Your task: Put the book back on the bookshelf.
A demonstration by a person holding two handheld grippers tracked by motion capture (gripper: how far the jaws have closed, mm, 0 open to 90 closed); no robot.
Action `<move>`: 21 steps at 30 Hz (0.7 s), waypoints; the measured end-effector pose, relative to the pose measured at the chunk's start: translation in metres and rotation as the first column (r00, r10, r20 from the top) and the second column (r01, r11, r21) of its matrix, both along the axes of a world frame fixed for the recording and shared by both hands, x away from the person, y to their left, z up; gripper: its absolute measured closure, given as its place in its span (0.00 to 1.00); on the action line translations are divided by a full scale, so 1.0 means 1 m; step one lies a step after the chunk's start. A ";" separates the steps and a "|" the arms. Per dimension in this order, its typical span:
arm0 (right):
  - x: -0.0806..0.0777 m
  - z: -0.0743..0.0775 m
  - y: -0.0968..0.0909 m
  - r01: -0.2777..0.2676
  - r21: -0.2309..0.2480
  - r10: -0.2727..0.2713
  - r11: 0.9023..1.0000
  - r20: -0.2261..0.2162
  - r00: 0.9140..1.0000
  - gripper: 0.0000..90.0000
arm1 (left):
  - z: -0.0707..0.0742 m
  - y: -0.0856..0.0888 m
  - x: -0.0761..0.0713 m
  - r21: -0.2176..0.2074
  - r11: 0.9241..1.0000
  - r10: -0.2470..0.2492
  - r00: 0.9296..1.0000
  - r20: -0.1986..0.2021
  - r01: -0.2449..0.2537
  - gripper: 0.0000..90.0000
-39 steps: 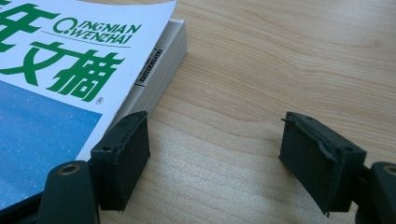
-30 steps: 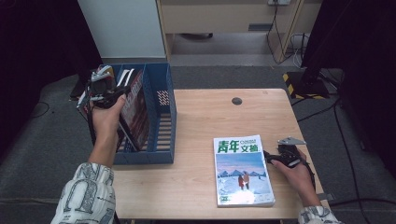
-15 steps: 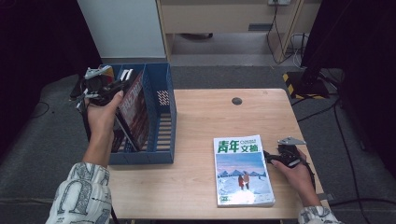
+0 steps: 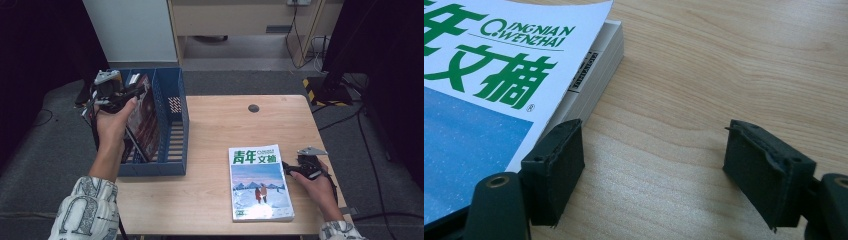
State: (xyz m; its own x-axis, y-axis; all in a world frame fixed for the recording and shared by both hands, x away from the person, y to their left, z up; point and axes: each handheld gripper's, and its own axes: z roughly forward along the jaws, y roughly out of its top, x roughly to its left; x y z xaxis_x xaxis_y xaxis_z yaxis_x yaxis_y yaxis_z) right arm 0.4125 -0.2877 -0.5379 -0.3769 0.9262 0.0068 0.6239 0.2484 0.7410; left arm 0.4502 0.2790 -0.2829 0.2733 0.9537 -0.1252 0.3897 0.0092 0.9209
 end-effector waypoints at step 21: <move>0.000 0.000 0.000 -0.001 -0.001 0.001 1.000 -0.002 1.000 0.27 | -0.030 -0.038 -0.005 0.021 0.983 -0.179 0.981 -0.068 0.181 0.60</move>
